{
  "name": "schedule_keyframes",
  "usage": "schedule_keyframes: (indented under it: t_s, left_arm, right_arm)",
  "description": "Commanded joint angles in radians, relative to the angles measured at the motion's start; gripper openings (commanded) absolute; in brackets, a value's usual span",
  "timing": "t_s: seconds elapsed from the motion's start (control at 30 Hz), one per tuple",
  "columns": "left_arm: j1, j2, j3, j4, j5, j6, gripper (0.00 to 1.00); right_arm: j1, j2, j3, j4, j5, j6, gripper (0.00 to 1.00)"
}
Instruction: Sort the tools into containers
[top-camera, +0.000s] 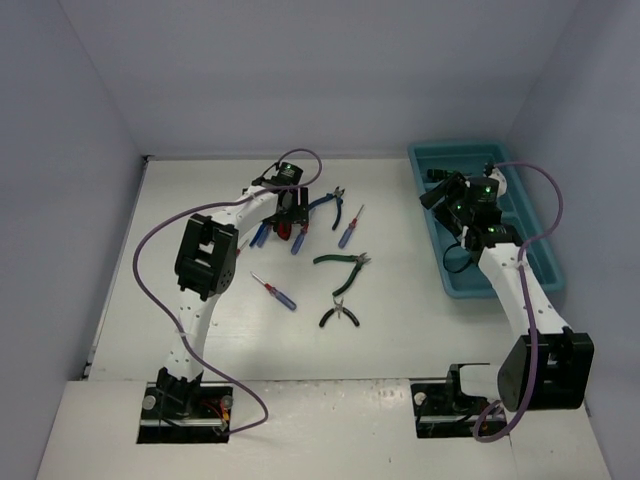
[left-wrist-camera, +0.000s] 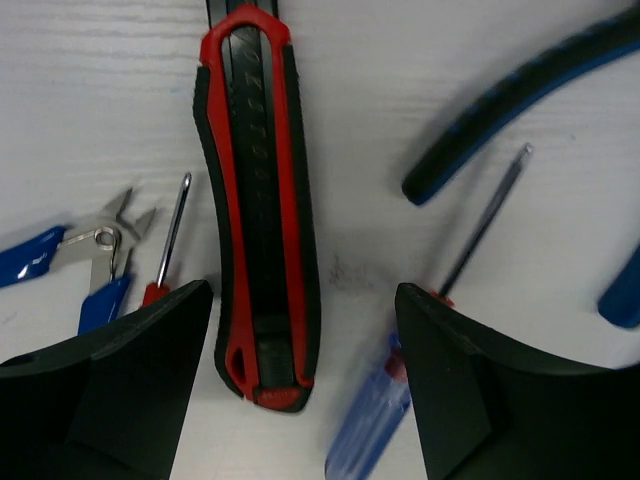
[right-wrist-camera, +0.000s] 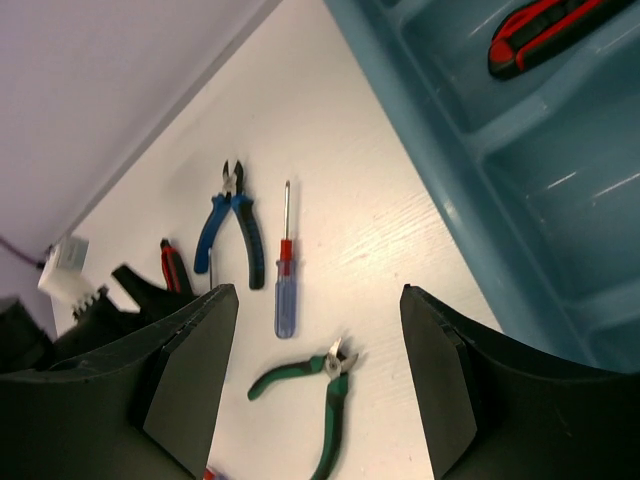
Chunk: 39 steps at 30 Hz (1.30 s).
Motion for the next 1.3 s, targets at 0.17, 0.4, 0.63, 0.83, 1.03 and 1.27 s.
schedule_keyframes:
  t_s: [0.17, 0.4, 0.63, 0.83, 1.03, 1.27]
  left_arm:
    - [0.027, 0.057, 0.114, 0.026, 0.035, 0.017, 0.65]
    - [0.025, 0.051, 0.081, 0.029, 0.065, 0.043, 0.3]
    - [0.017, -0.105, 0.05, 0.039, 0.099, 0.141, 0.18]
    - [0.002, -0.334, -0.077, 0.124, 0.266, 0.228, 0.18]
    - [-0.018, -0.52, -0.213, 0.214, 0.489, 0.237, 0.18]
    - [-0.055, -0.632, -0.291, 0.292, 0.584, 0.21, 0.19]
  right_arm:
    - [0.018, -0.073, -0.034, 0.046, -0.063, -0.055, 0.64]
    - [0.042, -0.032, -0.008, 0.046, -0.062, -0.071, 0.64]
    - [0.1, 0.029, 0.086, 0.047, -0.123, -0.11, 0.67]
    - [0.194, 0.103, 0.214, 0.057, -0.207, -0.151, 0.72]
    - [0.297, 0.194, 0.318, 0.096, -0.261, -0.145, 0.72]
    - [0.361, 0.265, 0.385, 0.158, -0.256, -0.088, 0.71]
